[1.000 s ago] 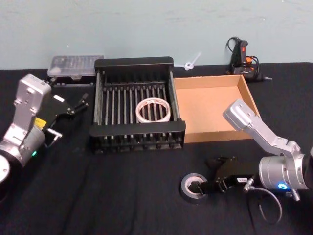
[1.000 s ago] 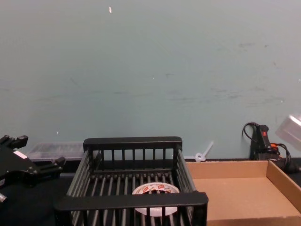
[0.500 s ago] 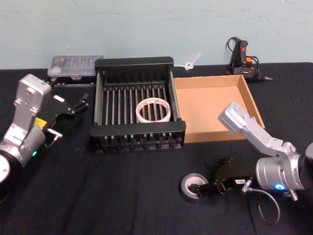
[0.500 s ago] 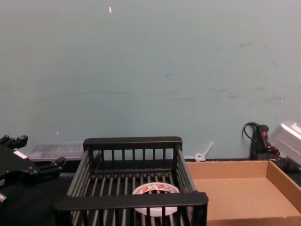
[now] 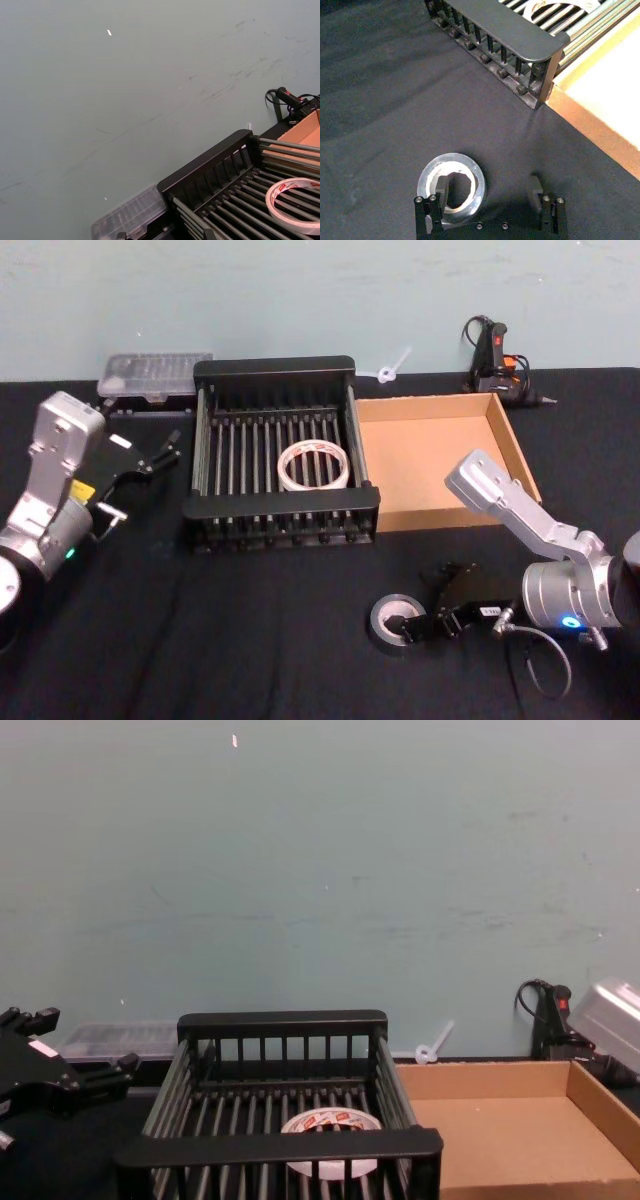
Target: Pick up the white tape and place it into the black box , Pick up the silver tape and place it into the brown box.
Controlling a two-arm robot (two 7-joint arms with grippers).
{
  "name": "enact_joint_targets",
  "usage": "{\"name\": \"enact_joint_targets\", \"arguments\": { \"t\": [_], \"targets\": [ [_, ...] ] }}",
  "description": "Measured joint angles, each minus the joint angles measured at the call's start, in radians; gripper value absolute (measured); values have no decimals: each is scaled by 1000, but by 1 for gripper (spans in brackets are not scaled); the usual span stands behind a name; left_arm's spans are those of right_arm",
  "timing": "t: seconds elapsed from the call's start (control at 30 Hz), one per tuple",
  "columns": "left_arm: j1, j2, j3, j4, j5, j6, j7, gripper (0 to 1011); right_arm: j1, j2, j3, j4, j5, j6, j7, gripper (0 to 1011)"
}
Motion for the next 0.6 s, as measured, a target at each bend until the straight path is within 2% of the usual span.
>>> {"name": "enact_joint_targets", "arguments": {
  "t": [0.17, 0.33, 0.47, 0.57, 0.6],
  "targets": [
    [0, 0, 0, 0, 0, 0, 0, 1001, 0, 0, 0, 0, 0, 0, 0, 992],
    [0, 0, 0, 0, 0, 0, 0, 1001, 0, 1, 1, 0, 0, 1, 0, 903],
    [0, 0, 0, 0, 0, 0, 0, 1001, 0, 1, 0, -1, 0, 1, 0, 763],
    [0, 0, 0, 0, 0, 0, 0, 1001, 0, 1, 0, -1, 0, 1, 0, 707],
    [0, 0, 0, 0, 0, 0, 0, 1002, 0, 1, 0, -1, 0, 1, 0, 650]
  ]
}}
